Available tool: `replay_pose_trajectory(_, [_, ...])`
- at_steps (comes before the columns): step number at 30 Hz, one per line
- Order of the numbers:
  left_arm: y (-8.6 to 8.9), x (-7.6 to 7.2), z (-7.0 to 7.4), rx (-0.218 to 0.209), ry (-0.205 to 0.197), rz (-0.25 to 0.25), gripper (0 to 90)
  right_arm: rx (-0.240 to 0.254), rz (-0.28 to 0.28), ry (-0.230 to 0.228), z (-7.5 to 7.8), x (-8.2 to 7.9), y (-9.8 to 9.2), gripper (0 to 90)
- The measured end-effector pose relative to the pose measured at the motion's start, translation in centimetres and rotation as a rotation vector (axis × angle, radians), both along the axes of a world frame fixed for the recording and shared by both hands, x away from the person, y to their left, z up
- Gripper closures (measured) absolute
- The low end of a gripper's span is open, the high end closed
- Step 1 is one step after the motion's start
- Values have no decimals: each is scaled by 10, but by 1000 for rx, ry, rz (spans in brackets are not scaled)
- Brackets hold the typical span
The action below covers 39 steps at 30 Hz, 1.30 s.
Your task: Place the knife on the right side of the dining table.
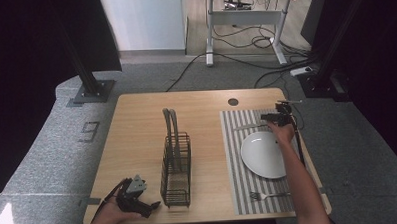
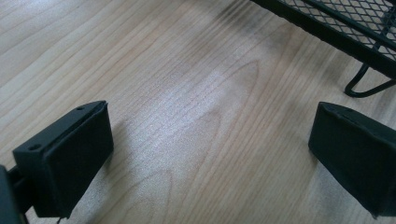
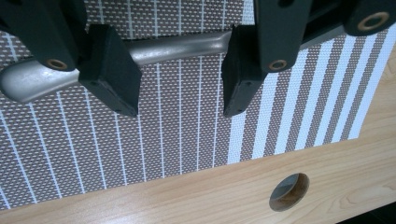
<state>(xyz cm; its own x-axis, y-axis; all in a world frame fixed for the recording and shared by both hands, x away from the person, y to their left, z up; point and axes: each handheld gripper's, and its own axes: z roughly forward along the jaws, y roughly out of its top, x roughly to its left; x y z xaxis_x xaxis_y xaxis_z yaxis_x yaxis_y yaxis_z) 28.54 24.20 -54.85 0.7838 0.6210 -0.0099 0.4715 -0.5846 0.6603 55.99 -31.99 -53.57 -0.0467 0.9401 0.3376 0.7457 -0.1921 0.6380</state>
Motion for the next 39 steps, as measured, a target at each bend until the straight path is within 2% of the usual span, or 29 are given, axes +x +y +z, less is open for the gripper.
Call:
replay_pose_trajectory(6, [0,0,0,1,0,1,0,16,-10,-12,3,-2,-1,457])
replay_pose_trajectory(11, [0,0,0,1,0,0,0,19,11,-21,12,-8,3,450])
replay_pose_trajectory(14, [0,0,0,0,0,0,0,17,32,-48,17,-16,8,452])
replay_pose_trajectory(15, [0,0,0,1,0,0,0,18,50,-58,20,-23,11,448])
replay_pose_trajectory(17, [0,0,0,0,0,0,0,12,68,-52,23,-28,14,432])
replay_pose_trajectory(19, [0,0,0,1,-1,-1,0,19,78,-81,26,-35,16,439])
replay_pose_trajectory(20, [0,0,0,1,-1,-1,0,19,78,-81,26,-35,16,439])
replay_pose_trajectory(21, [0,0,0,1,0,-1,0,36,94,-96,30,-43,17,437])
replay_pose_trajectory(24, [0,0,0,1,0,-1,0,27,120,-100,37,-52,20,429])
replay_pose_trajectory(26, [0,0,0,1,0,-1,0,40,135,-137,42,-62,24,439])
replay_pose_trajectory(28, [0,0,0,1,0,-1,0,48,149,-140,45,-66,26,439])
replay_pose_trajectory(30, [0,0,0,1,0,-1,0,42,183,-152,51,-77,32,435])
replay_pose_trajectory(31, [0,0,0,0,0,-2,0,52,207,-177,55,-86,37,436])
replay_pose_trajectory(34, [0,0,0,1,0,-1,0,59,228,-186,59,-94,41,436])
replay_pose_trajectory(35, [0,0,0,1,0,-1,0,63,255,-199,63,-105,47,435])
replay_pose_trajectory(38, [0,0,0,1,0,-1,0,68,275,-211,66,-113,51,435])
replay_pose_trajectory(39, [0,0,0,0,0,-1,0,76,303,-219,69,-123,57,434])
